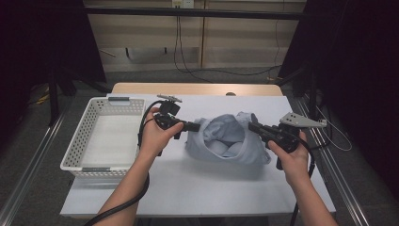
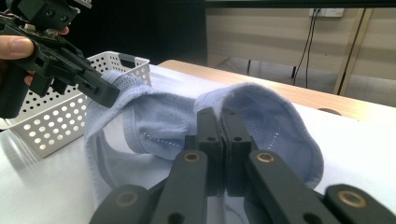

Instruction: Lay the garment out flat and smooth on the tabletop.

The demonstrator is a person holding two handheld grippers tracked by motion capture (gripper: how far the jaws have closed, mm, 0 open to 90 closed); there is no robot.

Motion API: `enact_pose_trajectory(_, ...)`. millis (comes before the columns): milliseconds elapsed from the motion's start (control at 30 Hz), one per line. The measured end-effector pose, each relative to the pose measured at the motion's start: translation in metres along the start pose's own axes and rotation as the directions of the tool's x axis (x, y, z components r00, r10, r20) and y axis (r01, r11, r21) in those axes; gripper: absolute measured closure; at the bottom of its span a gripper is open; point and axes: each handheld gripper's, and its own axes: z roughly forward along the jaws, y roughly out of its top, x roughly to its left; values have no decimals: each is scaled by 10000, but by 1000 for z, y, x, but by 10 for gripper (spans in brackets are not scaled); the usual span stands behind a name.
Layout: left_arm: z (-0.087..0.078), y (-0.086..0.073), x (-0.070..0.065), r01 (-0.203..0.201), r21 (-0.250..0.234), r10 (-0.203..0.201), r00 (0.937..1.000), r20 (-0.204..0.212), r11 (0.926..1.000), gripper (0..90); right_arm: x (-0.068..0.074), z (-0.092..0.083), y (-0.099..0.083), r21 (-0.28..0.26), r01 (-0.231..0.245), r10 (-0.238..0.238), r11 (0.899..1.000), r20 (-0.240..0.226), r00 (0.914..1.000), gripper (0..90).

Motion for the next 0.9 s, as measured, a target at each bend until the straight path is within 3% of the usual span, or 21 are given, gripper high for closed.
enact_pose_trajectory(200, -1, 3, -6, -111, -78, 112, 9999, 129, 9999, 884, 5, -9, 1, -15, 118, -118, 9999, 60, 9999, 885)
enact_pose_trajectory(400, -13, 5, -13, -509, -265, 512, 9987, 89, 9984, 885, 11, -11, 10, -353, 215, -219, 9991, -95, 9997, 885)
enact_pose_trajectory(567, -22, 8, -12, -436, -426, 444, 9989, 177, 9981, 885, 18, -8, 19, -472, 516, -525, 9976, -184, 9985, 885)
enact_pose_trajectory(900, -41, 16, -20, -729, -674, 722, 9973, -131, 9951, 886, 23, -11, 30, -890, 544, -585, 9946, -444, 9973, 885)
